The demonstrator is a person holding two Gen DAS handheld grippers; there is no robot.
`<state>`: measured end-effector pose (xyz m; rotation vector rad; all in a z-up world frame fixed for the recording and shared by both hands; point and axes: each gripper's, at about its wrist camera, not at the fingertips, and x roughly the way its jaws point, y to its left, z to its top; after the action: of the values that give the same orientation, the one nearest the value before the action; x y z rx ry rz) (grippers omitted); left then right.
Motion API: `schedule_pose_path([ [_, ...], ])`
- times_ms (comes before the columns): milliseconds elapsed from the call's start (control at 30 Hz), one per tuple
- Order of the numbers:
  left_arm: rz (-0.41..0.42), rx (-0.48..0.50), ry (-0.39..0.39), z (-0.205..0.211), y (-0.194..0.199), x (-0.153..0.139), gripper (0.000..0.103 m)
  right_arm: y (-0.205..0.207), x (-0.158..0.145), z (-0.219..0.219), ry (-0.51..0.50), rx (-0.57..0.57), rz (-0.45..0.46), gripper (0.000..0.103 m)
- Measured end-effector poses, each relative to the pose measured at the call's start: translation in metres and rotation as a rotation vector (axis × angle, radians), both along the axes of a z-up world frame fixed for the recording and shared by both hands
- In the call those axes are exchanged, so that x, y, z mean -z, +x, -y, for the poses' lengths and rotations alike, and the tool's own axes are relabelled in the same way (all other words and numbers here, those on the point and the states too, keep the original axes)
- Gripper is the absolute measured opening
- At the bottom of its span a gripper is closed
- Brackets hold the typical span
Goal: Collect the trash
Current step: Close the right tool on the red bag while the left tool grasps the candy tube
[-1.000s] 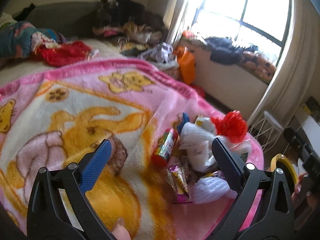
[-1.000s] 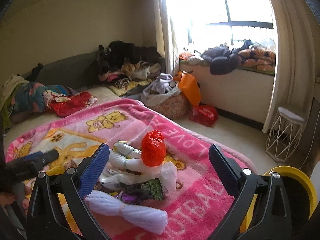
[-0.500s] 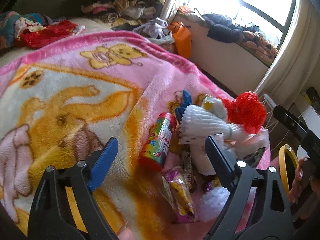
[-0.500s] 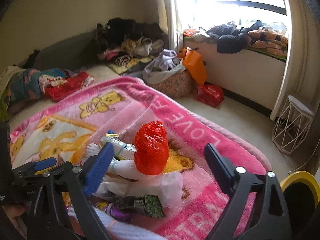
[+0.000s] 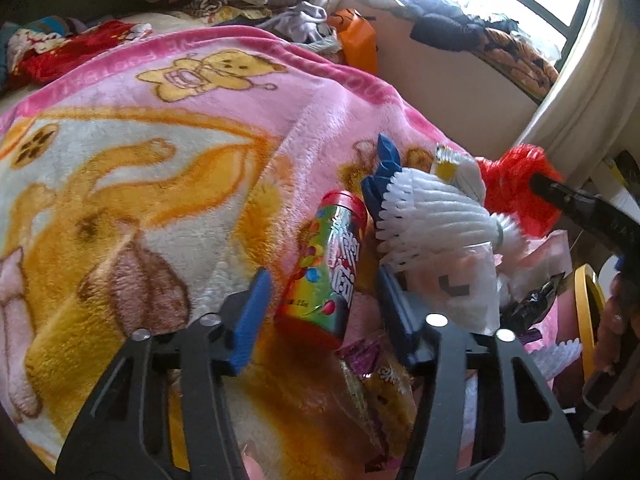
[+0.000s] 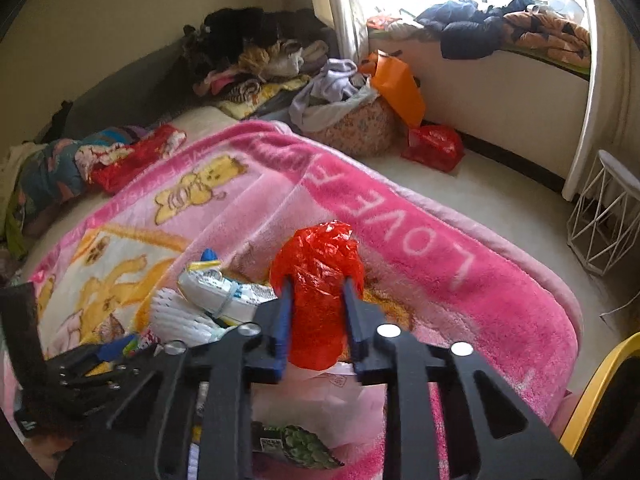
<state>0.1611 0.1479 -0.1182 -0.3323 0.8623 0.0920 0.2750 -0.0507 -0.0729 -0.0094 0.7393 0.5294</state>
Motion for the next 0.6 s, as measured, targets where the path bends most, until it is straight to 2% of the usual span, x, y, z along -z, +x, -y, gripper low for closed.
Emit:
schedule_pose_path([
  [67,-0.002,-0.002,0.009,0.001,0.001,0.002,0.031,-0.004,-0.004,0.005,0.025,0.003,0.018,0.015],
  [267,0.046,-0.023,0.008,0.001,-0.006,-0.008,0.028,-0.019,-0.022,0.027,0.077,0.017,0.088,0.012],
  [433,0.132,-0.046,0.019,0.002,-0.023,-0.037,0.027,-0.036,-0.039,0.047,0.118,0.039,0.131,0.011],
  [600,0.21,-0.025,0.021,0.011,-0.039,-0.066,0.027,-0.059,-0.054,0.075,0.154,0.07,0.176,0.011],
])
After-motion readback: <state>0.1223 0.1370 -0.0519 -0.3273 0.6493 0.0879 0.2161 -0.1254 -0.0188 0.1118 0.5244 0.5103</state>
